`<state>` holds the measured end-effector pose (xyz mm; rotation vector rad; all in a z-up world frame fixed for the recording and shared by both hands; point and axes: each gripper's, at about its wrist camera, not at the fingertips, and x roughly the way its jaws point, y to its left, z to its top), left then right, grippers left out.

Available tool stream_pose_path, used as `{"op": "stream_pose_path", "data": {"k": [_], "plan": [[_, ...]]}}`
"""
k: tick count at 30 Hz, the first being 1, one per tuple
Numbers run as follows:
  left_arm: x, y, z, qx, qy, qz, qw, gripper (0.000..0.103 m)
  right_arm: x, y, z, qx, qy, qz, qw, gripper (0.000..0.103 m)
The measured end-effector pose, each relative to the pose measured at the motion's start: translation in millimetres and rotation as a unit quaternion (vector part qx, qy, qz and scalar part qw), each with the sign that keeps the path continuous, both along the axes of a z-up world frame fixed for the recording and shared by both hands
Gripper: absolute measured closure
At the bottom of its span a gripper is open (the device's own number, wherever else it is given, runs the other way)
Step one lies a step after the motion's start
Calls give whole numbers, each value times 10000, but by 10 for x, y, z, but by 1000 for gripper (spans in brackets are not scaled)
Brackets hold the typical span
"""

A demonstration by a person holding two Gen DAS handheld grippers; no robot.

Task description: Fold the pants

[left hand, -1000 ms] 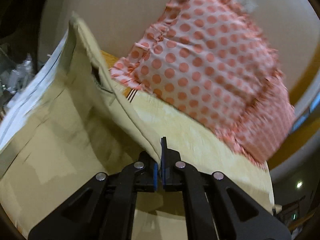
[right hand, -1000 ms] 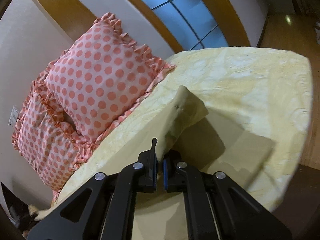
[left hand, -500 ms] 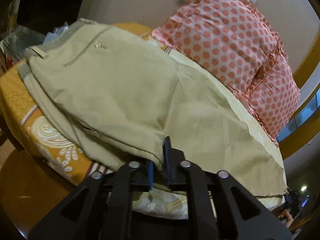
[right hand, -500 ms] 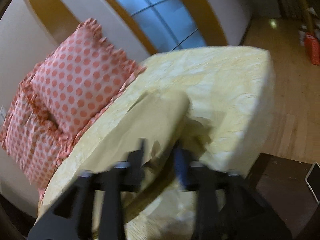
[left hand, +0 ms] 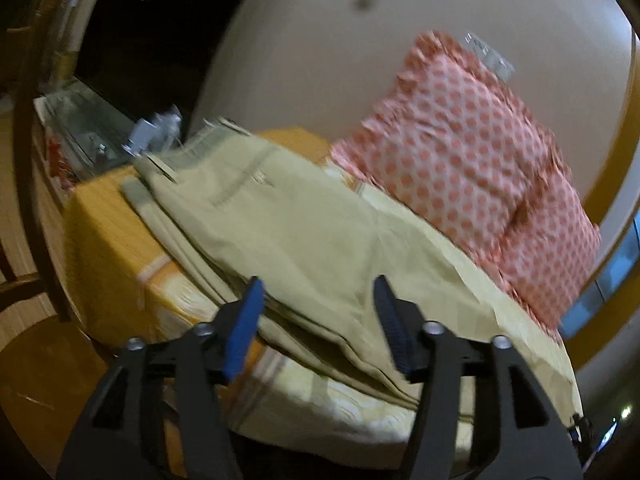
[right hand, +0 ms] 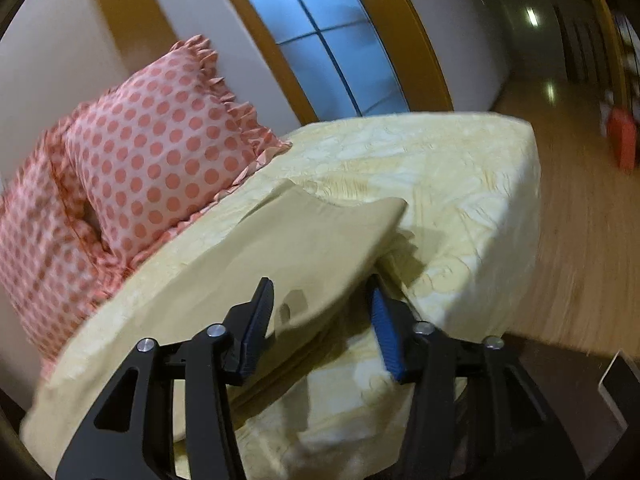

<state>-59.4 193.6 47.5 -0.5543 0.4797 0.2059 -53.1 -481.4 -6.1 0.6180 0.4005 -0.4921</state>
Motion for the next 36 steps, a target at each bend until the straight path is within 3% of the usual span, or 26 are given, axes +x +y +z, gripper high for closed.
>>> {"op": "stream_pose_path", "data": {"k": [1,2,4,7,10,12,13,16,18,22,23,25,26,27,32,36], "plan": [[6,44,-10,3,55,48,10000,41,37,-27,-33,65,-13,36,10000,85],[15,80,-29,7,121,81,9999,41,50,-71,-66,162,-166,75,9997,98],[38,158,-97,-44,255,112,9996,41,84,-105,-54,202,-258,148,9994,98],[57,260,-195,-199,380,142,9990,37,171,63,213,-139,-462,516,9975,99],[69,344,-272,-346,425,198,9983,33,332,500,654,-470,-871,1322,9863,99],[61,391,-305,-401,421,233,9980,29,497,986,947,-641,-1187,2082,9687,99],[53,401,-311,-420,406,231,9980,28,578,1227,1049,-686,-1305,2449,9583,99],[57,415,-322,-448,386,244,9980,24,833,2174,1223,-743,-1505,3765,9111,99],[71,437,-321,-465,363,242,9980,22,973,2812,1172,-600,-1399,4622,8736,99],[77,522,-296,-623,248,293,9973,16,1137,3995,708,-844,-115,6020,7939,92],[74,545,-291,-654,217,329,9971,14,1102,4195,563,-896,267,6246,7753,84],[94,604,-291,-697,209,391,9966,12,1013,4280,454,-783,444,6431,7605,55],[123,632,-295,-728,252,397,9962,12,960,4231,453,-683,339,6430,7621,36],[155,655,-302,-778,298,394,9957,12,927,4150,483,-611,180,6382,7672,28],[311,782,-314,-930,367,495,9938,12,857,3602,688,-291,-313,5941,8032,25],[455,919,-310,-1111,423,686,9905,14,987,3365,758,-135,-484,5736,8176,23]]}}
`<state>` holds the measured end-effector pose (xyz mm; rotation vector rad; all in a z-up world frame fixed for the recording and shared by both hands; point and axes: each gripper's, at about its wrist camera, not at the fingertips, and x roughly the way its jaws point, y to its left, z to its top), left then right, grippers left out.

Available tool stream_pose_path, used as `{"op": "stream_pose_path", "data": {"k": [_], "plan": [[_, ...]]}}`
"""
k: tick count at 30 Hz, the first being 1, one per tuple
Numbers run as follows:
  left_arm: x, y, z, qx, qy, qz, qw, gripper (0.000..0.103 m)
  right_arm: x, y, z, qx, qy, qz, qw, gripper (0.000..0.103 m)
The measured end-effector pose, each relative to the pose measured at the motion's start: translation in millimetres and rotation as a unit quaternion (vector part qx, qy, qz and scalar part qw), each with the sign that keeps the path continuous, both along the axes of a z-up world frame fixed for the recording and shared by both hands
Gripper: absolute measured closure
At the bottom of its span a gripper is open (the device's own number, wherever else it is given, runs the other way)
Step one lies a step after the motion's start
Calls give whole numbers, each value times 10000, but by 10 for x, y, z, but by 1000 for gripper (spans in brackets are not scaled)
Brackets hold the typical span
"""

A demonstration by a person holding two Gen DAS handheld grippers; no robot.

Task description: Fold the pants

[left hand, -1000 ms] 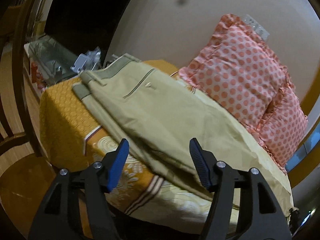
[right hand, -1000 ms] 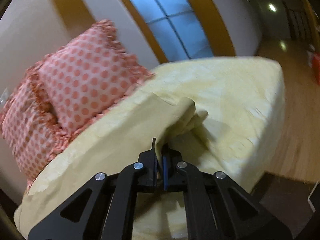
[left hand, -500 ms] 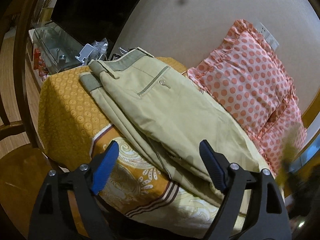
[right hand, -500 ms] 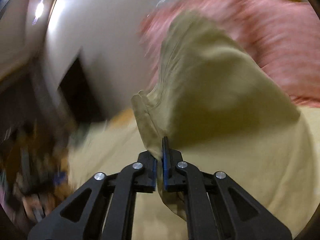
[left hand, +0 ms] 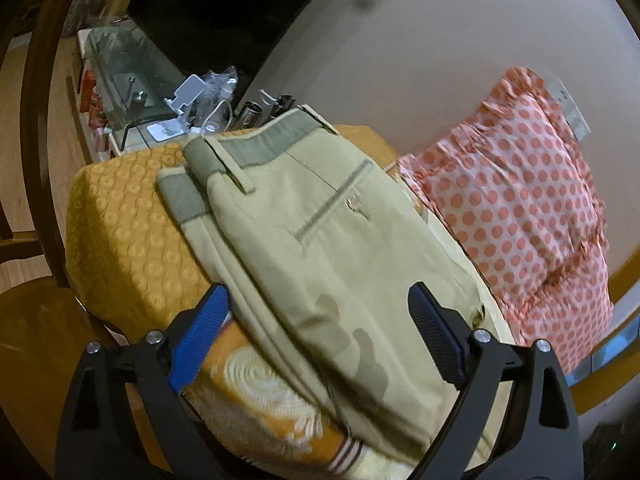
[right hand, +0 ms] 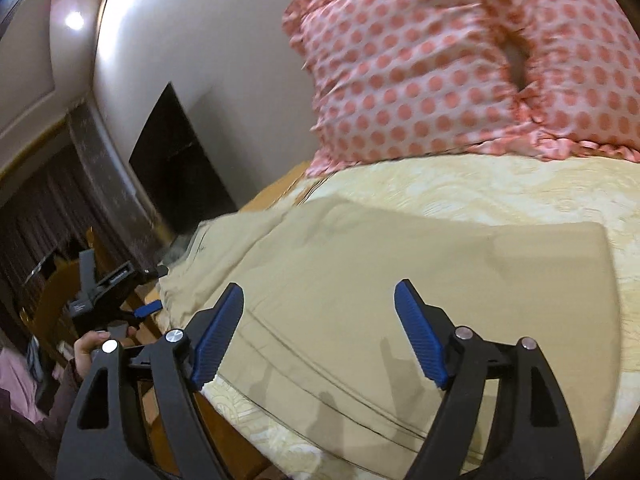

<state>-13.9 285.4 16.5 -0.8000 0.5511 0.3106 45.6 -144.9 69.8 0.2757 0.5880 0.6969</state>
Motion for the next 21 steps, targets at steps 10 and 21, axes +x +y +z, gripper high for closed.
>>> {"op": "stream_pose_path", "data": {"k": [10,21], "plan": [[366,-35,323,703,337,-86,9969,94,15,-498,-114,372,10,-329,9988,21],[641,-2904,1373,2866,-1254,-4237,8501,96,-107,-1682,-15,1154,-125,-1883,9752,19]]}}
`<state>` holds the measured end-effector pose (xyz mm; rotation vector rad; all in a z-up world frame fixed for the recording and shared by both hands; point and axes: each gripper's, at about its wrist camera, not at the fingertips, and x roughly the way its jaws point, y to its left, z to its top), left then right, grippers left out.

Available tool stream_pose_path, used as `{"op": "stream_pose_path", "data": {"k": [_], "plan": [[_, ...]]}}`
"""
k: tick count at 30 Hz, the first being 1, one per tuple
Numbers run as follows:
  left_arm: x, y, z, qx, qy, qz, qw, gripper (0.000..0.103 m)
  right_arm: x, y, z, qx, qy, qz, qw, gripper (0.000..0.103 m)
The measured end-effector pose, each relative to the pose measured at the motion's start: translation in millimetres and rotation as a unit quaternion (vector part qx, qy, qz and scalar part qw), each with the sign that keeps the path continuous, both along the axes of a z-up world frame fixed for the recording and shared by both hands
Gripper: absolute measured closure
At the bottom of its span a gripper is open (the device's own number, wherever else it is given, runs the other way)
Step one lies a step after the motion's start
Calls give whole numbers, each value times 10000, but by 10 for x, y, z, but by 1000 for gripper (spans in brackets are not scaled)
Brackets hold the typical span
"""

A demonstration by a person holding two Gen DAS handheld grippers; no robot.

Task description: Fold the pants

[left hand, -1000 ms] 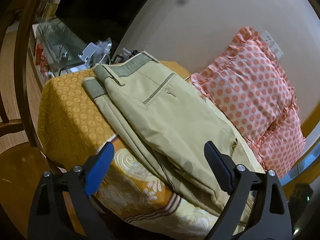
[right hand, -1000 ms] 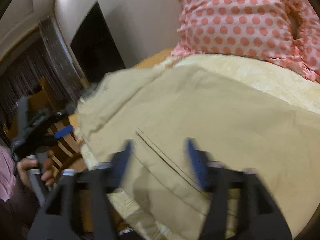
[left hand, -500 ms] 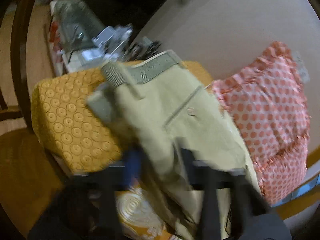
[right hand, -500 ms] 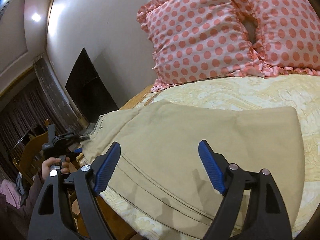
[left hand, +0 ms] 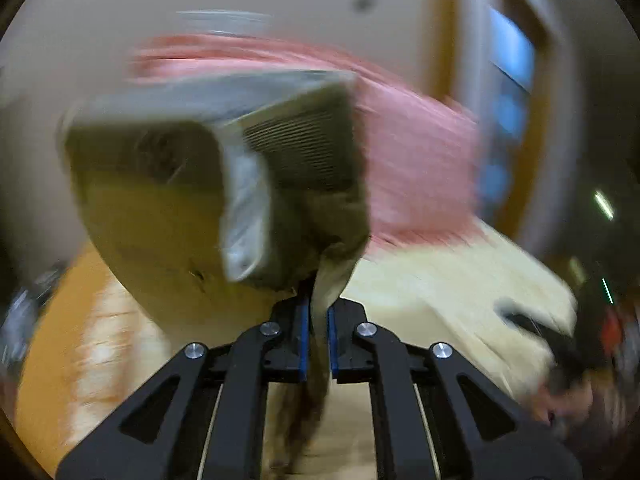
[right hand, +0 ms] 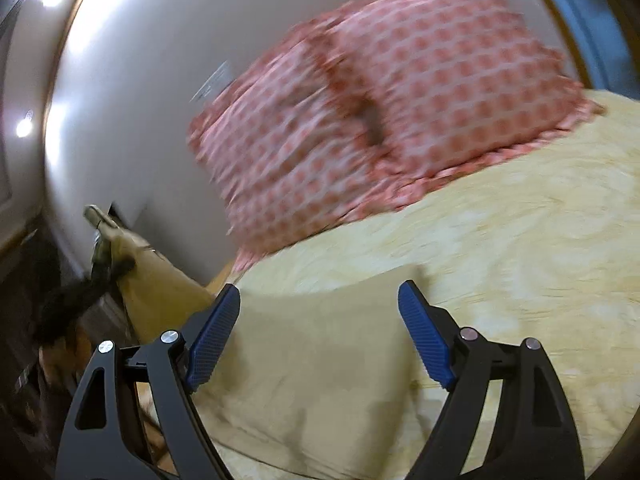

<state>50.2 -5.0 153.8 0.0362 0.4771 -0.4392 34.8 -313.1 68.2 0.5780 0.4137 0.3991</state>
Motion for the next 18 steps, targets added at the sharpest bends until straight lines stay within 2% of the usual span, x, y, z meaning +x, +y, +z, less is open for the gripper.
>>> {"op": "stream_pose_path", "data": {"k": [1,3,5,7,8,10,12,13,15,17,18], "plan": [[-42,-320,-170,275,184,-489,9983,96,-7,-89,-16,118,41,-96,9999,19],[-109,-665,-487,642,518,-1054,9910,95,-16,-246,-79,322,197,-289,9989,17],[-216,-879,-841,987,954,-1569,9780,94,51,-332,-181,509,469,-288,9972,17],[-315,-861,-961,1001,1185,-1762,9721,92,143,-344,-257,636,705,-139,9954,17],[-364,-802,-949,935,1171,-1763,9729,87,207,-323,-297,655,878,-45,9940,17],[-409,-519,-796,585,995,-1564,9809,79,329,-246,-331,518,1092,106,9926,19],[-275,-65,-628,91,858,-946,9918,49,496,-115,-372,176,1393,242,9898,28],[-150,80,-597,-42,909,-649,9937,48,537,-74,-402,57,1516,279,9880,31],[164,471,-699,-289,1366,-38,9902,49,696,31,-512,-224,1901,318,9810,40],[476,679,-861,-410,1846,270,9816,48,737,82,-524,-357,1869,282,9813,42],[632,757,-962,-474,2107,336,9758,49,749,121,-525,-430,1868,344,9809,50]]}}
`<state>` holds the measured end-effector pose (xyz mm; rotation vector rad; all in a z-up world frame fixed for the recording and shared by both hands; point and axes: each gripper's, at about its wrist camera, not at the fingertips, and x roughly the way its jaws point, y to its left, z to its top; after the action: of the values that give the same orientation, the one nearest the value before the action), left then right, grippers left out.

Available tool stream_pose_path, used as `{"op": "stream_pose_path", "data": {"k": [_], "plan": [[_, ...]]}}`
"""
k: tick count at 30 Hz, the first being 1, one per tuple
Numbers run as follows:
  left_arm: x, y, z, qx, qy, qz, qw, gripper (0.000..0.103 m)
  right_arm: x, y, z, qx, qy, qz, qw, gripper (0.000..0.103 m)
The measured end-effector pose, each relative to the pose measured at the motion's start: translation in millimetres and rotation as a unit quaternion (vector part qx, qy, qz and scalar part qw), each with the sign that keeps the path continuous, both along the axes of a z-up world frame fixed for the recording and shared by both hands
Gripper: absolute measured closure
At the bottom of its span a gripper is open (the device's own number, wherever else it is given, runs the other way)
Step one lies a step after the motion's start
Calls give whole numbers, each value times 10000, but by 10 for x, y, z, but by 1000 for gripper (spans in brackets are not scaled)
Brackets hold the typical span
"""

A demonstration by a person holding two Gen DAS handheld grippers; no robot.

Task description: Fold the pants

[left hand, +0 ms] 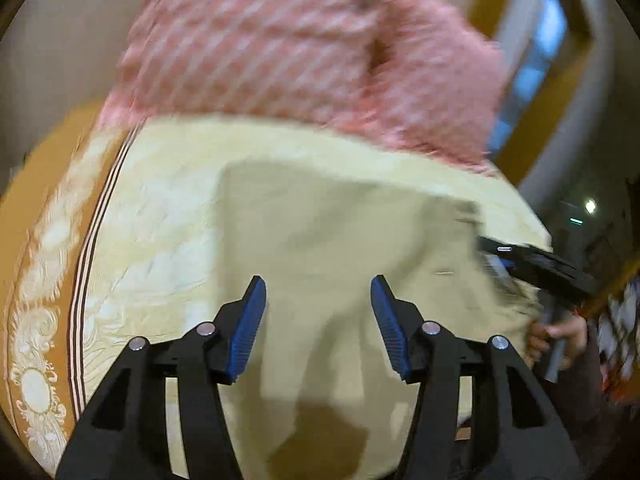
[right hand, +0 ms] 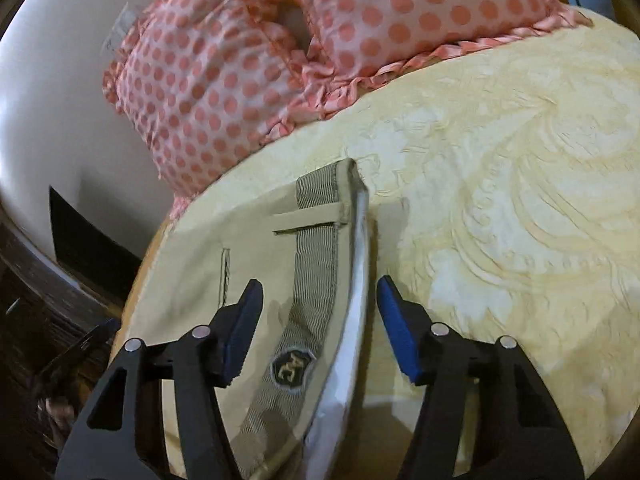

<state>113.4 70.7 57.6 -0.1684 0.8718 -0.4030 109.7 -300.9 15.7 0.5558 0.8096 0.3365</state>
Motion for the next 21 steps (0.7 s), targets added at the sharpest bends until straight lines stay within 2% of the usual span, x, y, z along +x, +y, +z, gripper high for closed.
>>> {"op": "stream_pose_path", "data": {"k": [2,5,6,9,11,14,15,16,17,18,19,20,21], "plan": [[120,28,-86,-89,218,-7,9997,46,35,77,-3,-161,15,149,9998,52],[175,-15,-80,-199,279,-149,9993,33,9,99,6,-359,-12,262,9990,58],[226,-30,-83,-145,294,-139,9994,33,-6,90,-3,-350,-23,282,9990,62],[306,-32,-154,415,536,243,9974,35,-50,37,-16,-375,-10,281,9989,66],[276,55,-153,344,509,222,9979,34,-14,11,-31,-239,7,254,9994,66],[330,30,-251,147,676,67,9976,34,27,90,-7,-397,-25,321,9987,60],[358,5,-288,68,722,11,9974,31,37,131,3,-454,-48,414,9981,63],[368,-48,-291,67,633,-20,9980,34,48,160,10,-460,-65,498,9977,69],[379,-99,-290,40,658,-109,9978,42,56,165,-1,-235,-56,707,9972,83],[390,-151,-272,85,643,-133,9978,58,59,137,0,-37,-49,797,9968,88],[383,-171,-238,100,593,-164,9981,68,60,113,12,72,-65,829,9965,89],[385,-177,-200,93,547,-208,9982,90,64,65,39,286,-112,894,9955,90],[401,-169,-146,-31,502,-243,9984,93,74,35,66,408,-149,922,9948,91]]}}
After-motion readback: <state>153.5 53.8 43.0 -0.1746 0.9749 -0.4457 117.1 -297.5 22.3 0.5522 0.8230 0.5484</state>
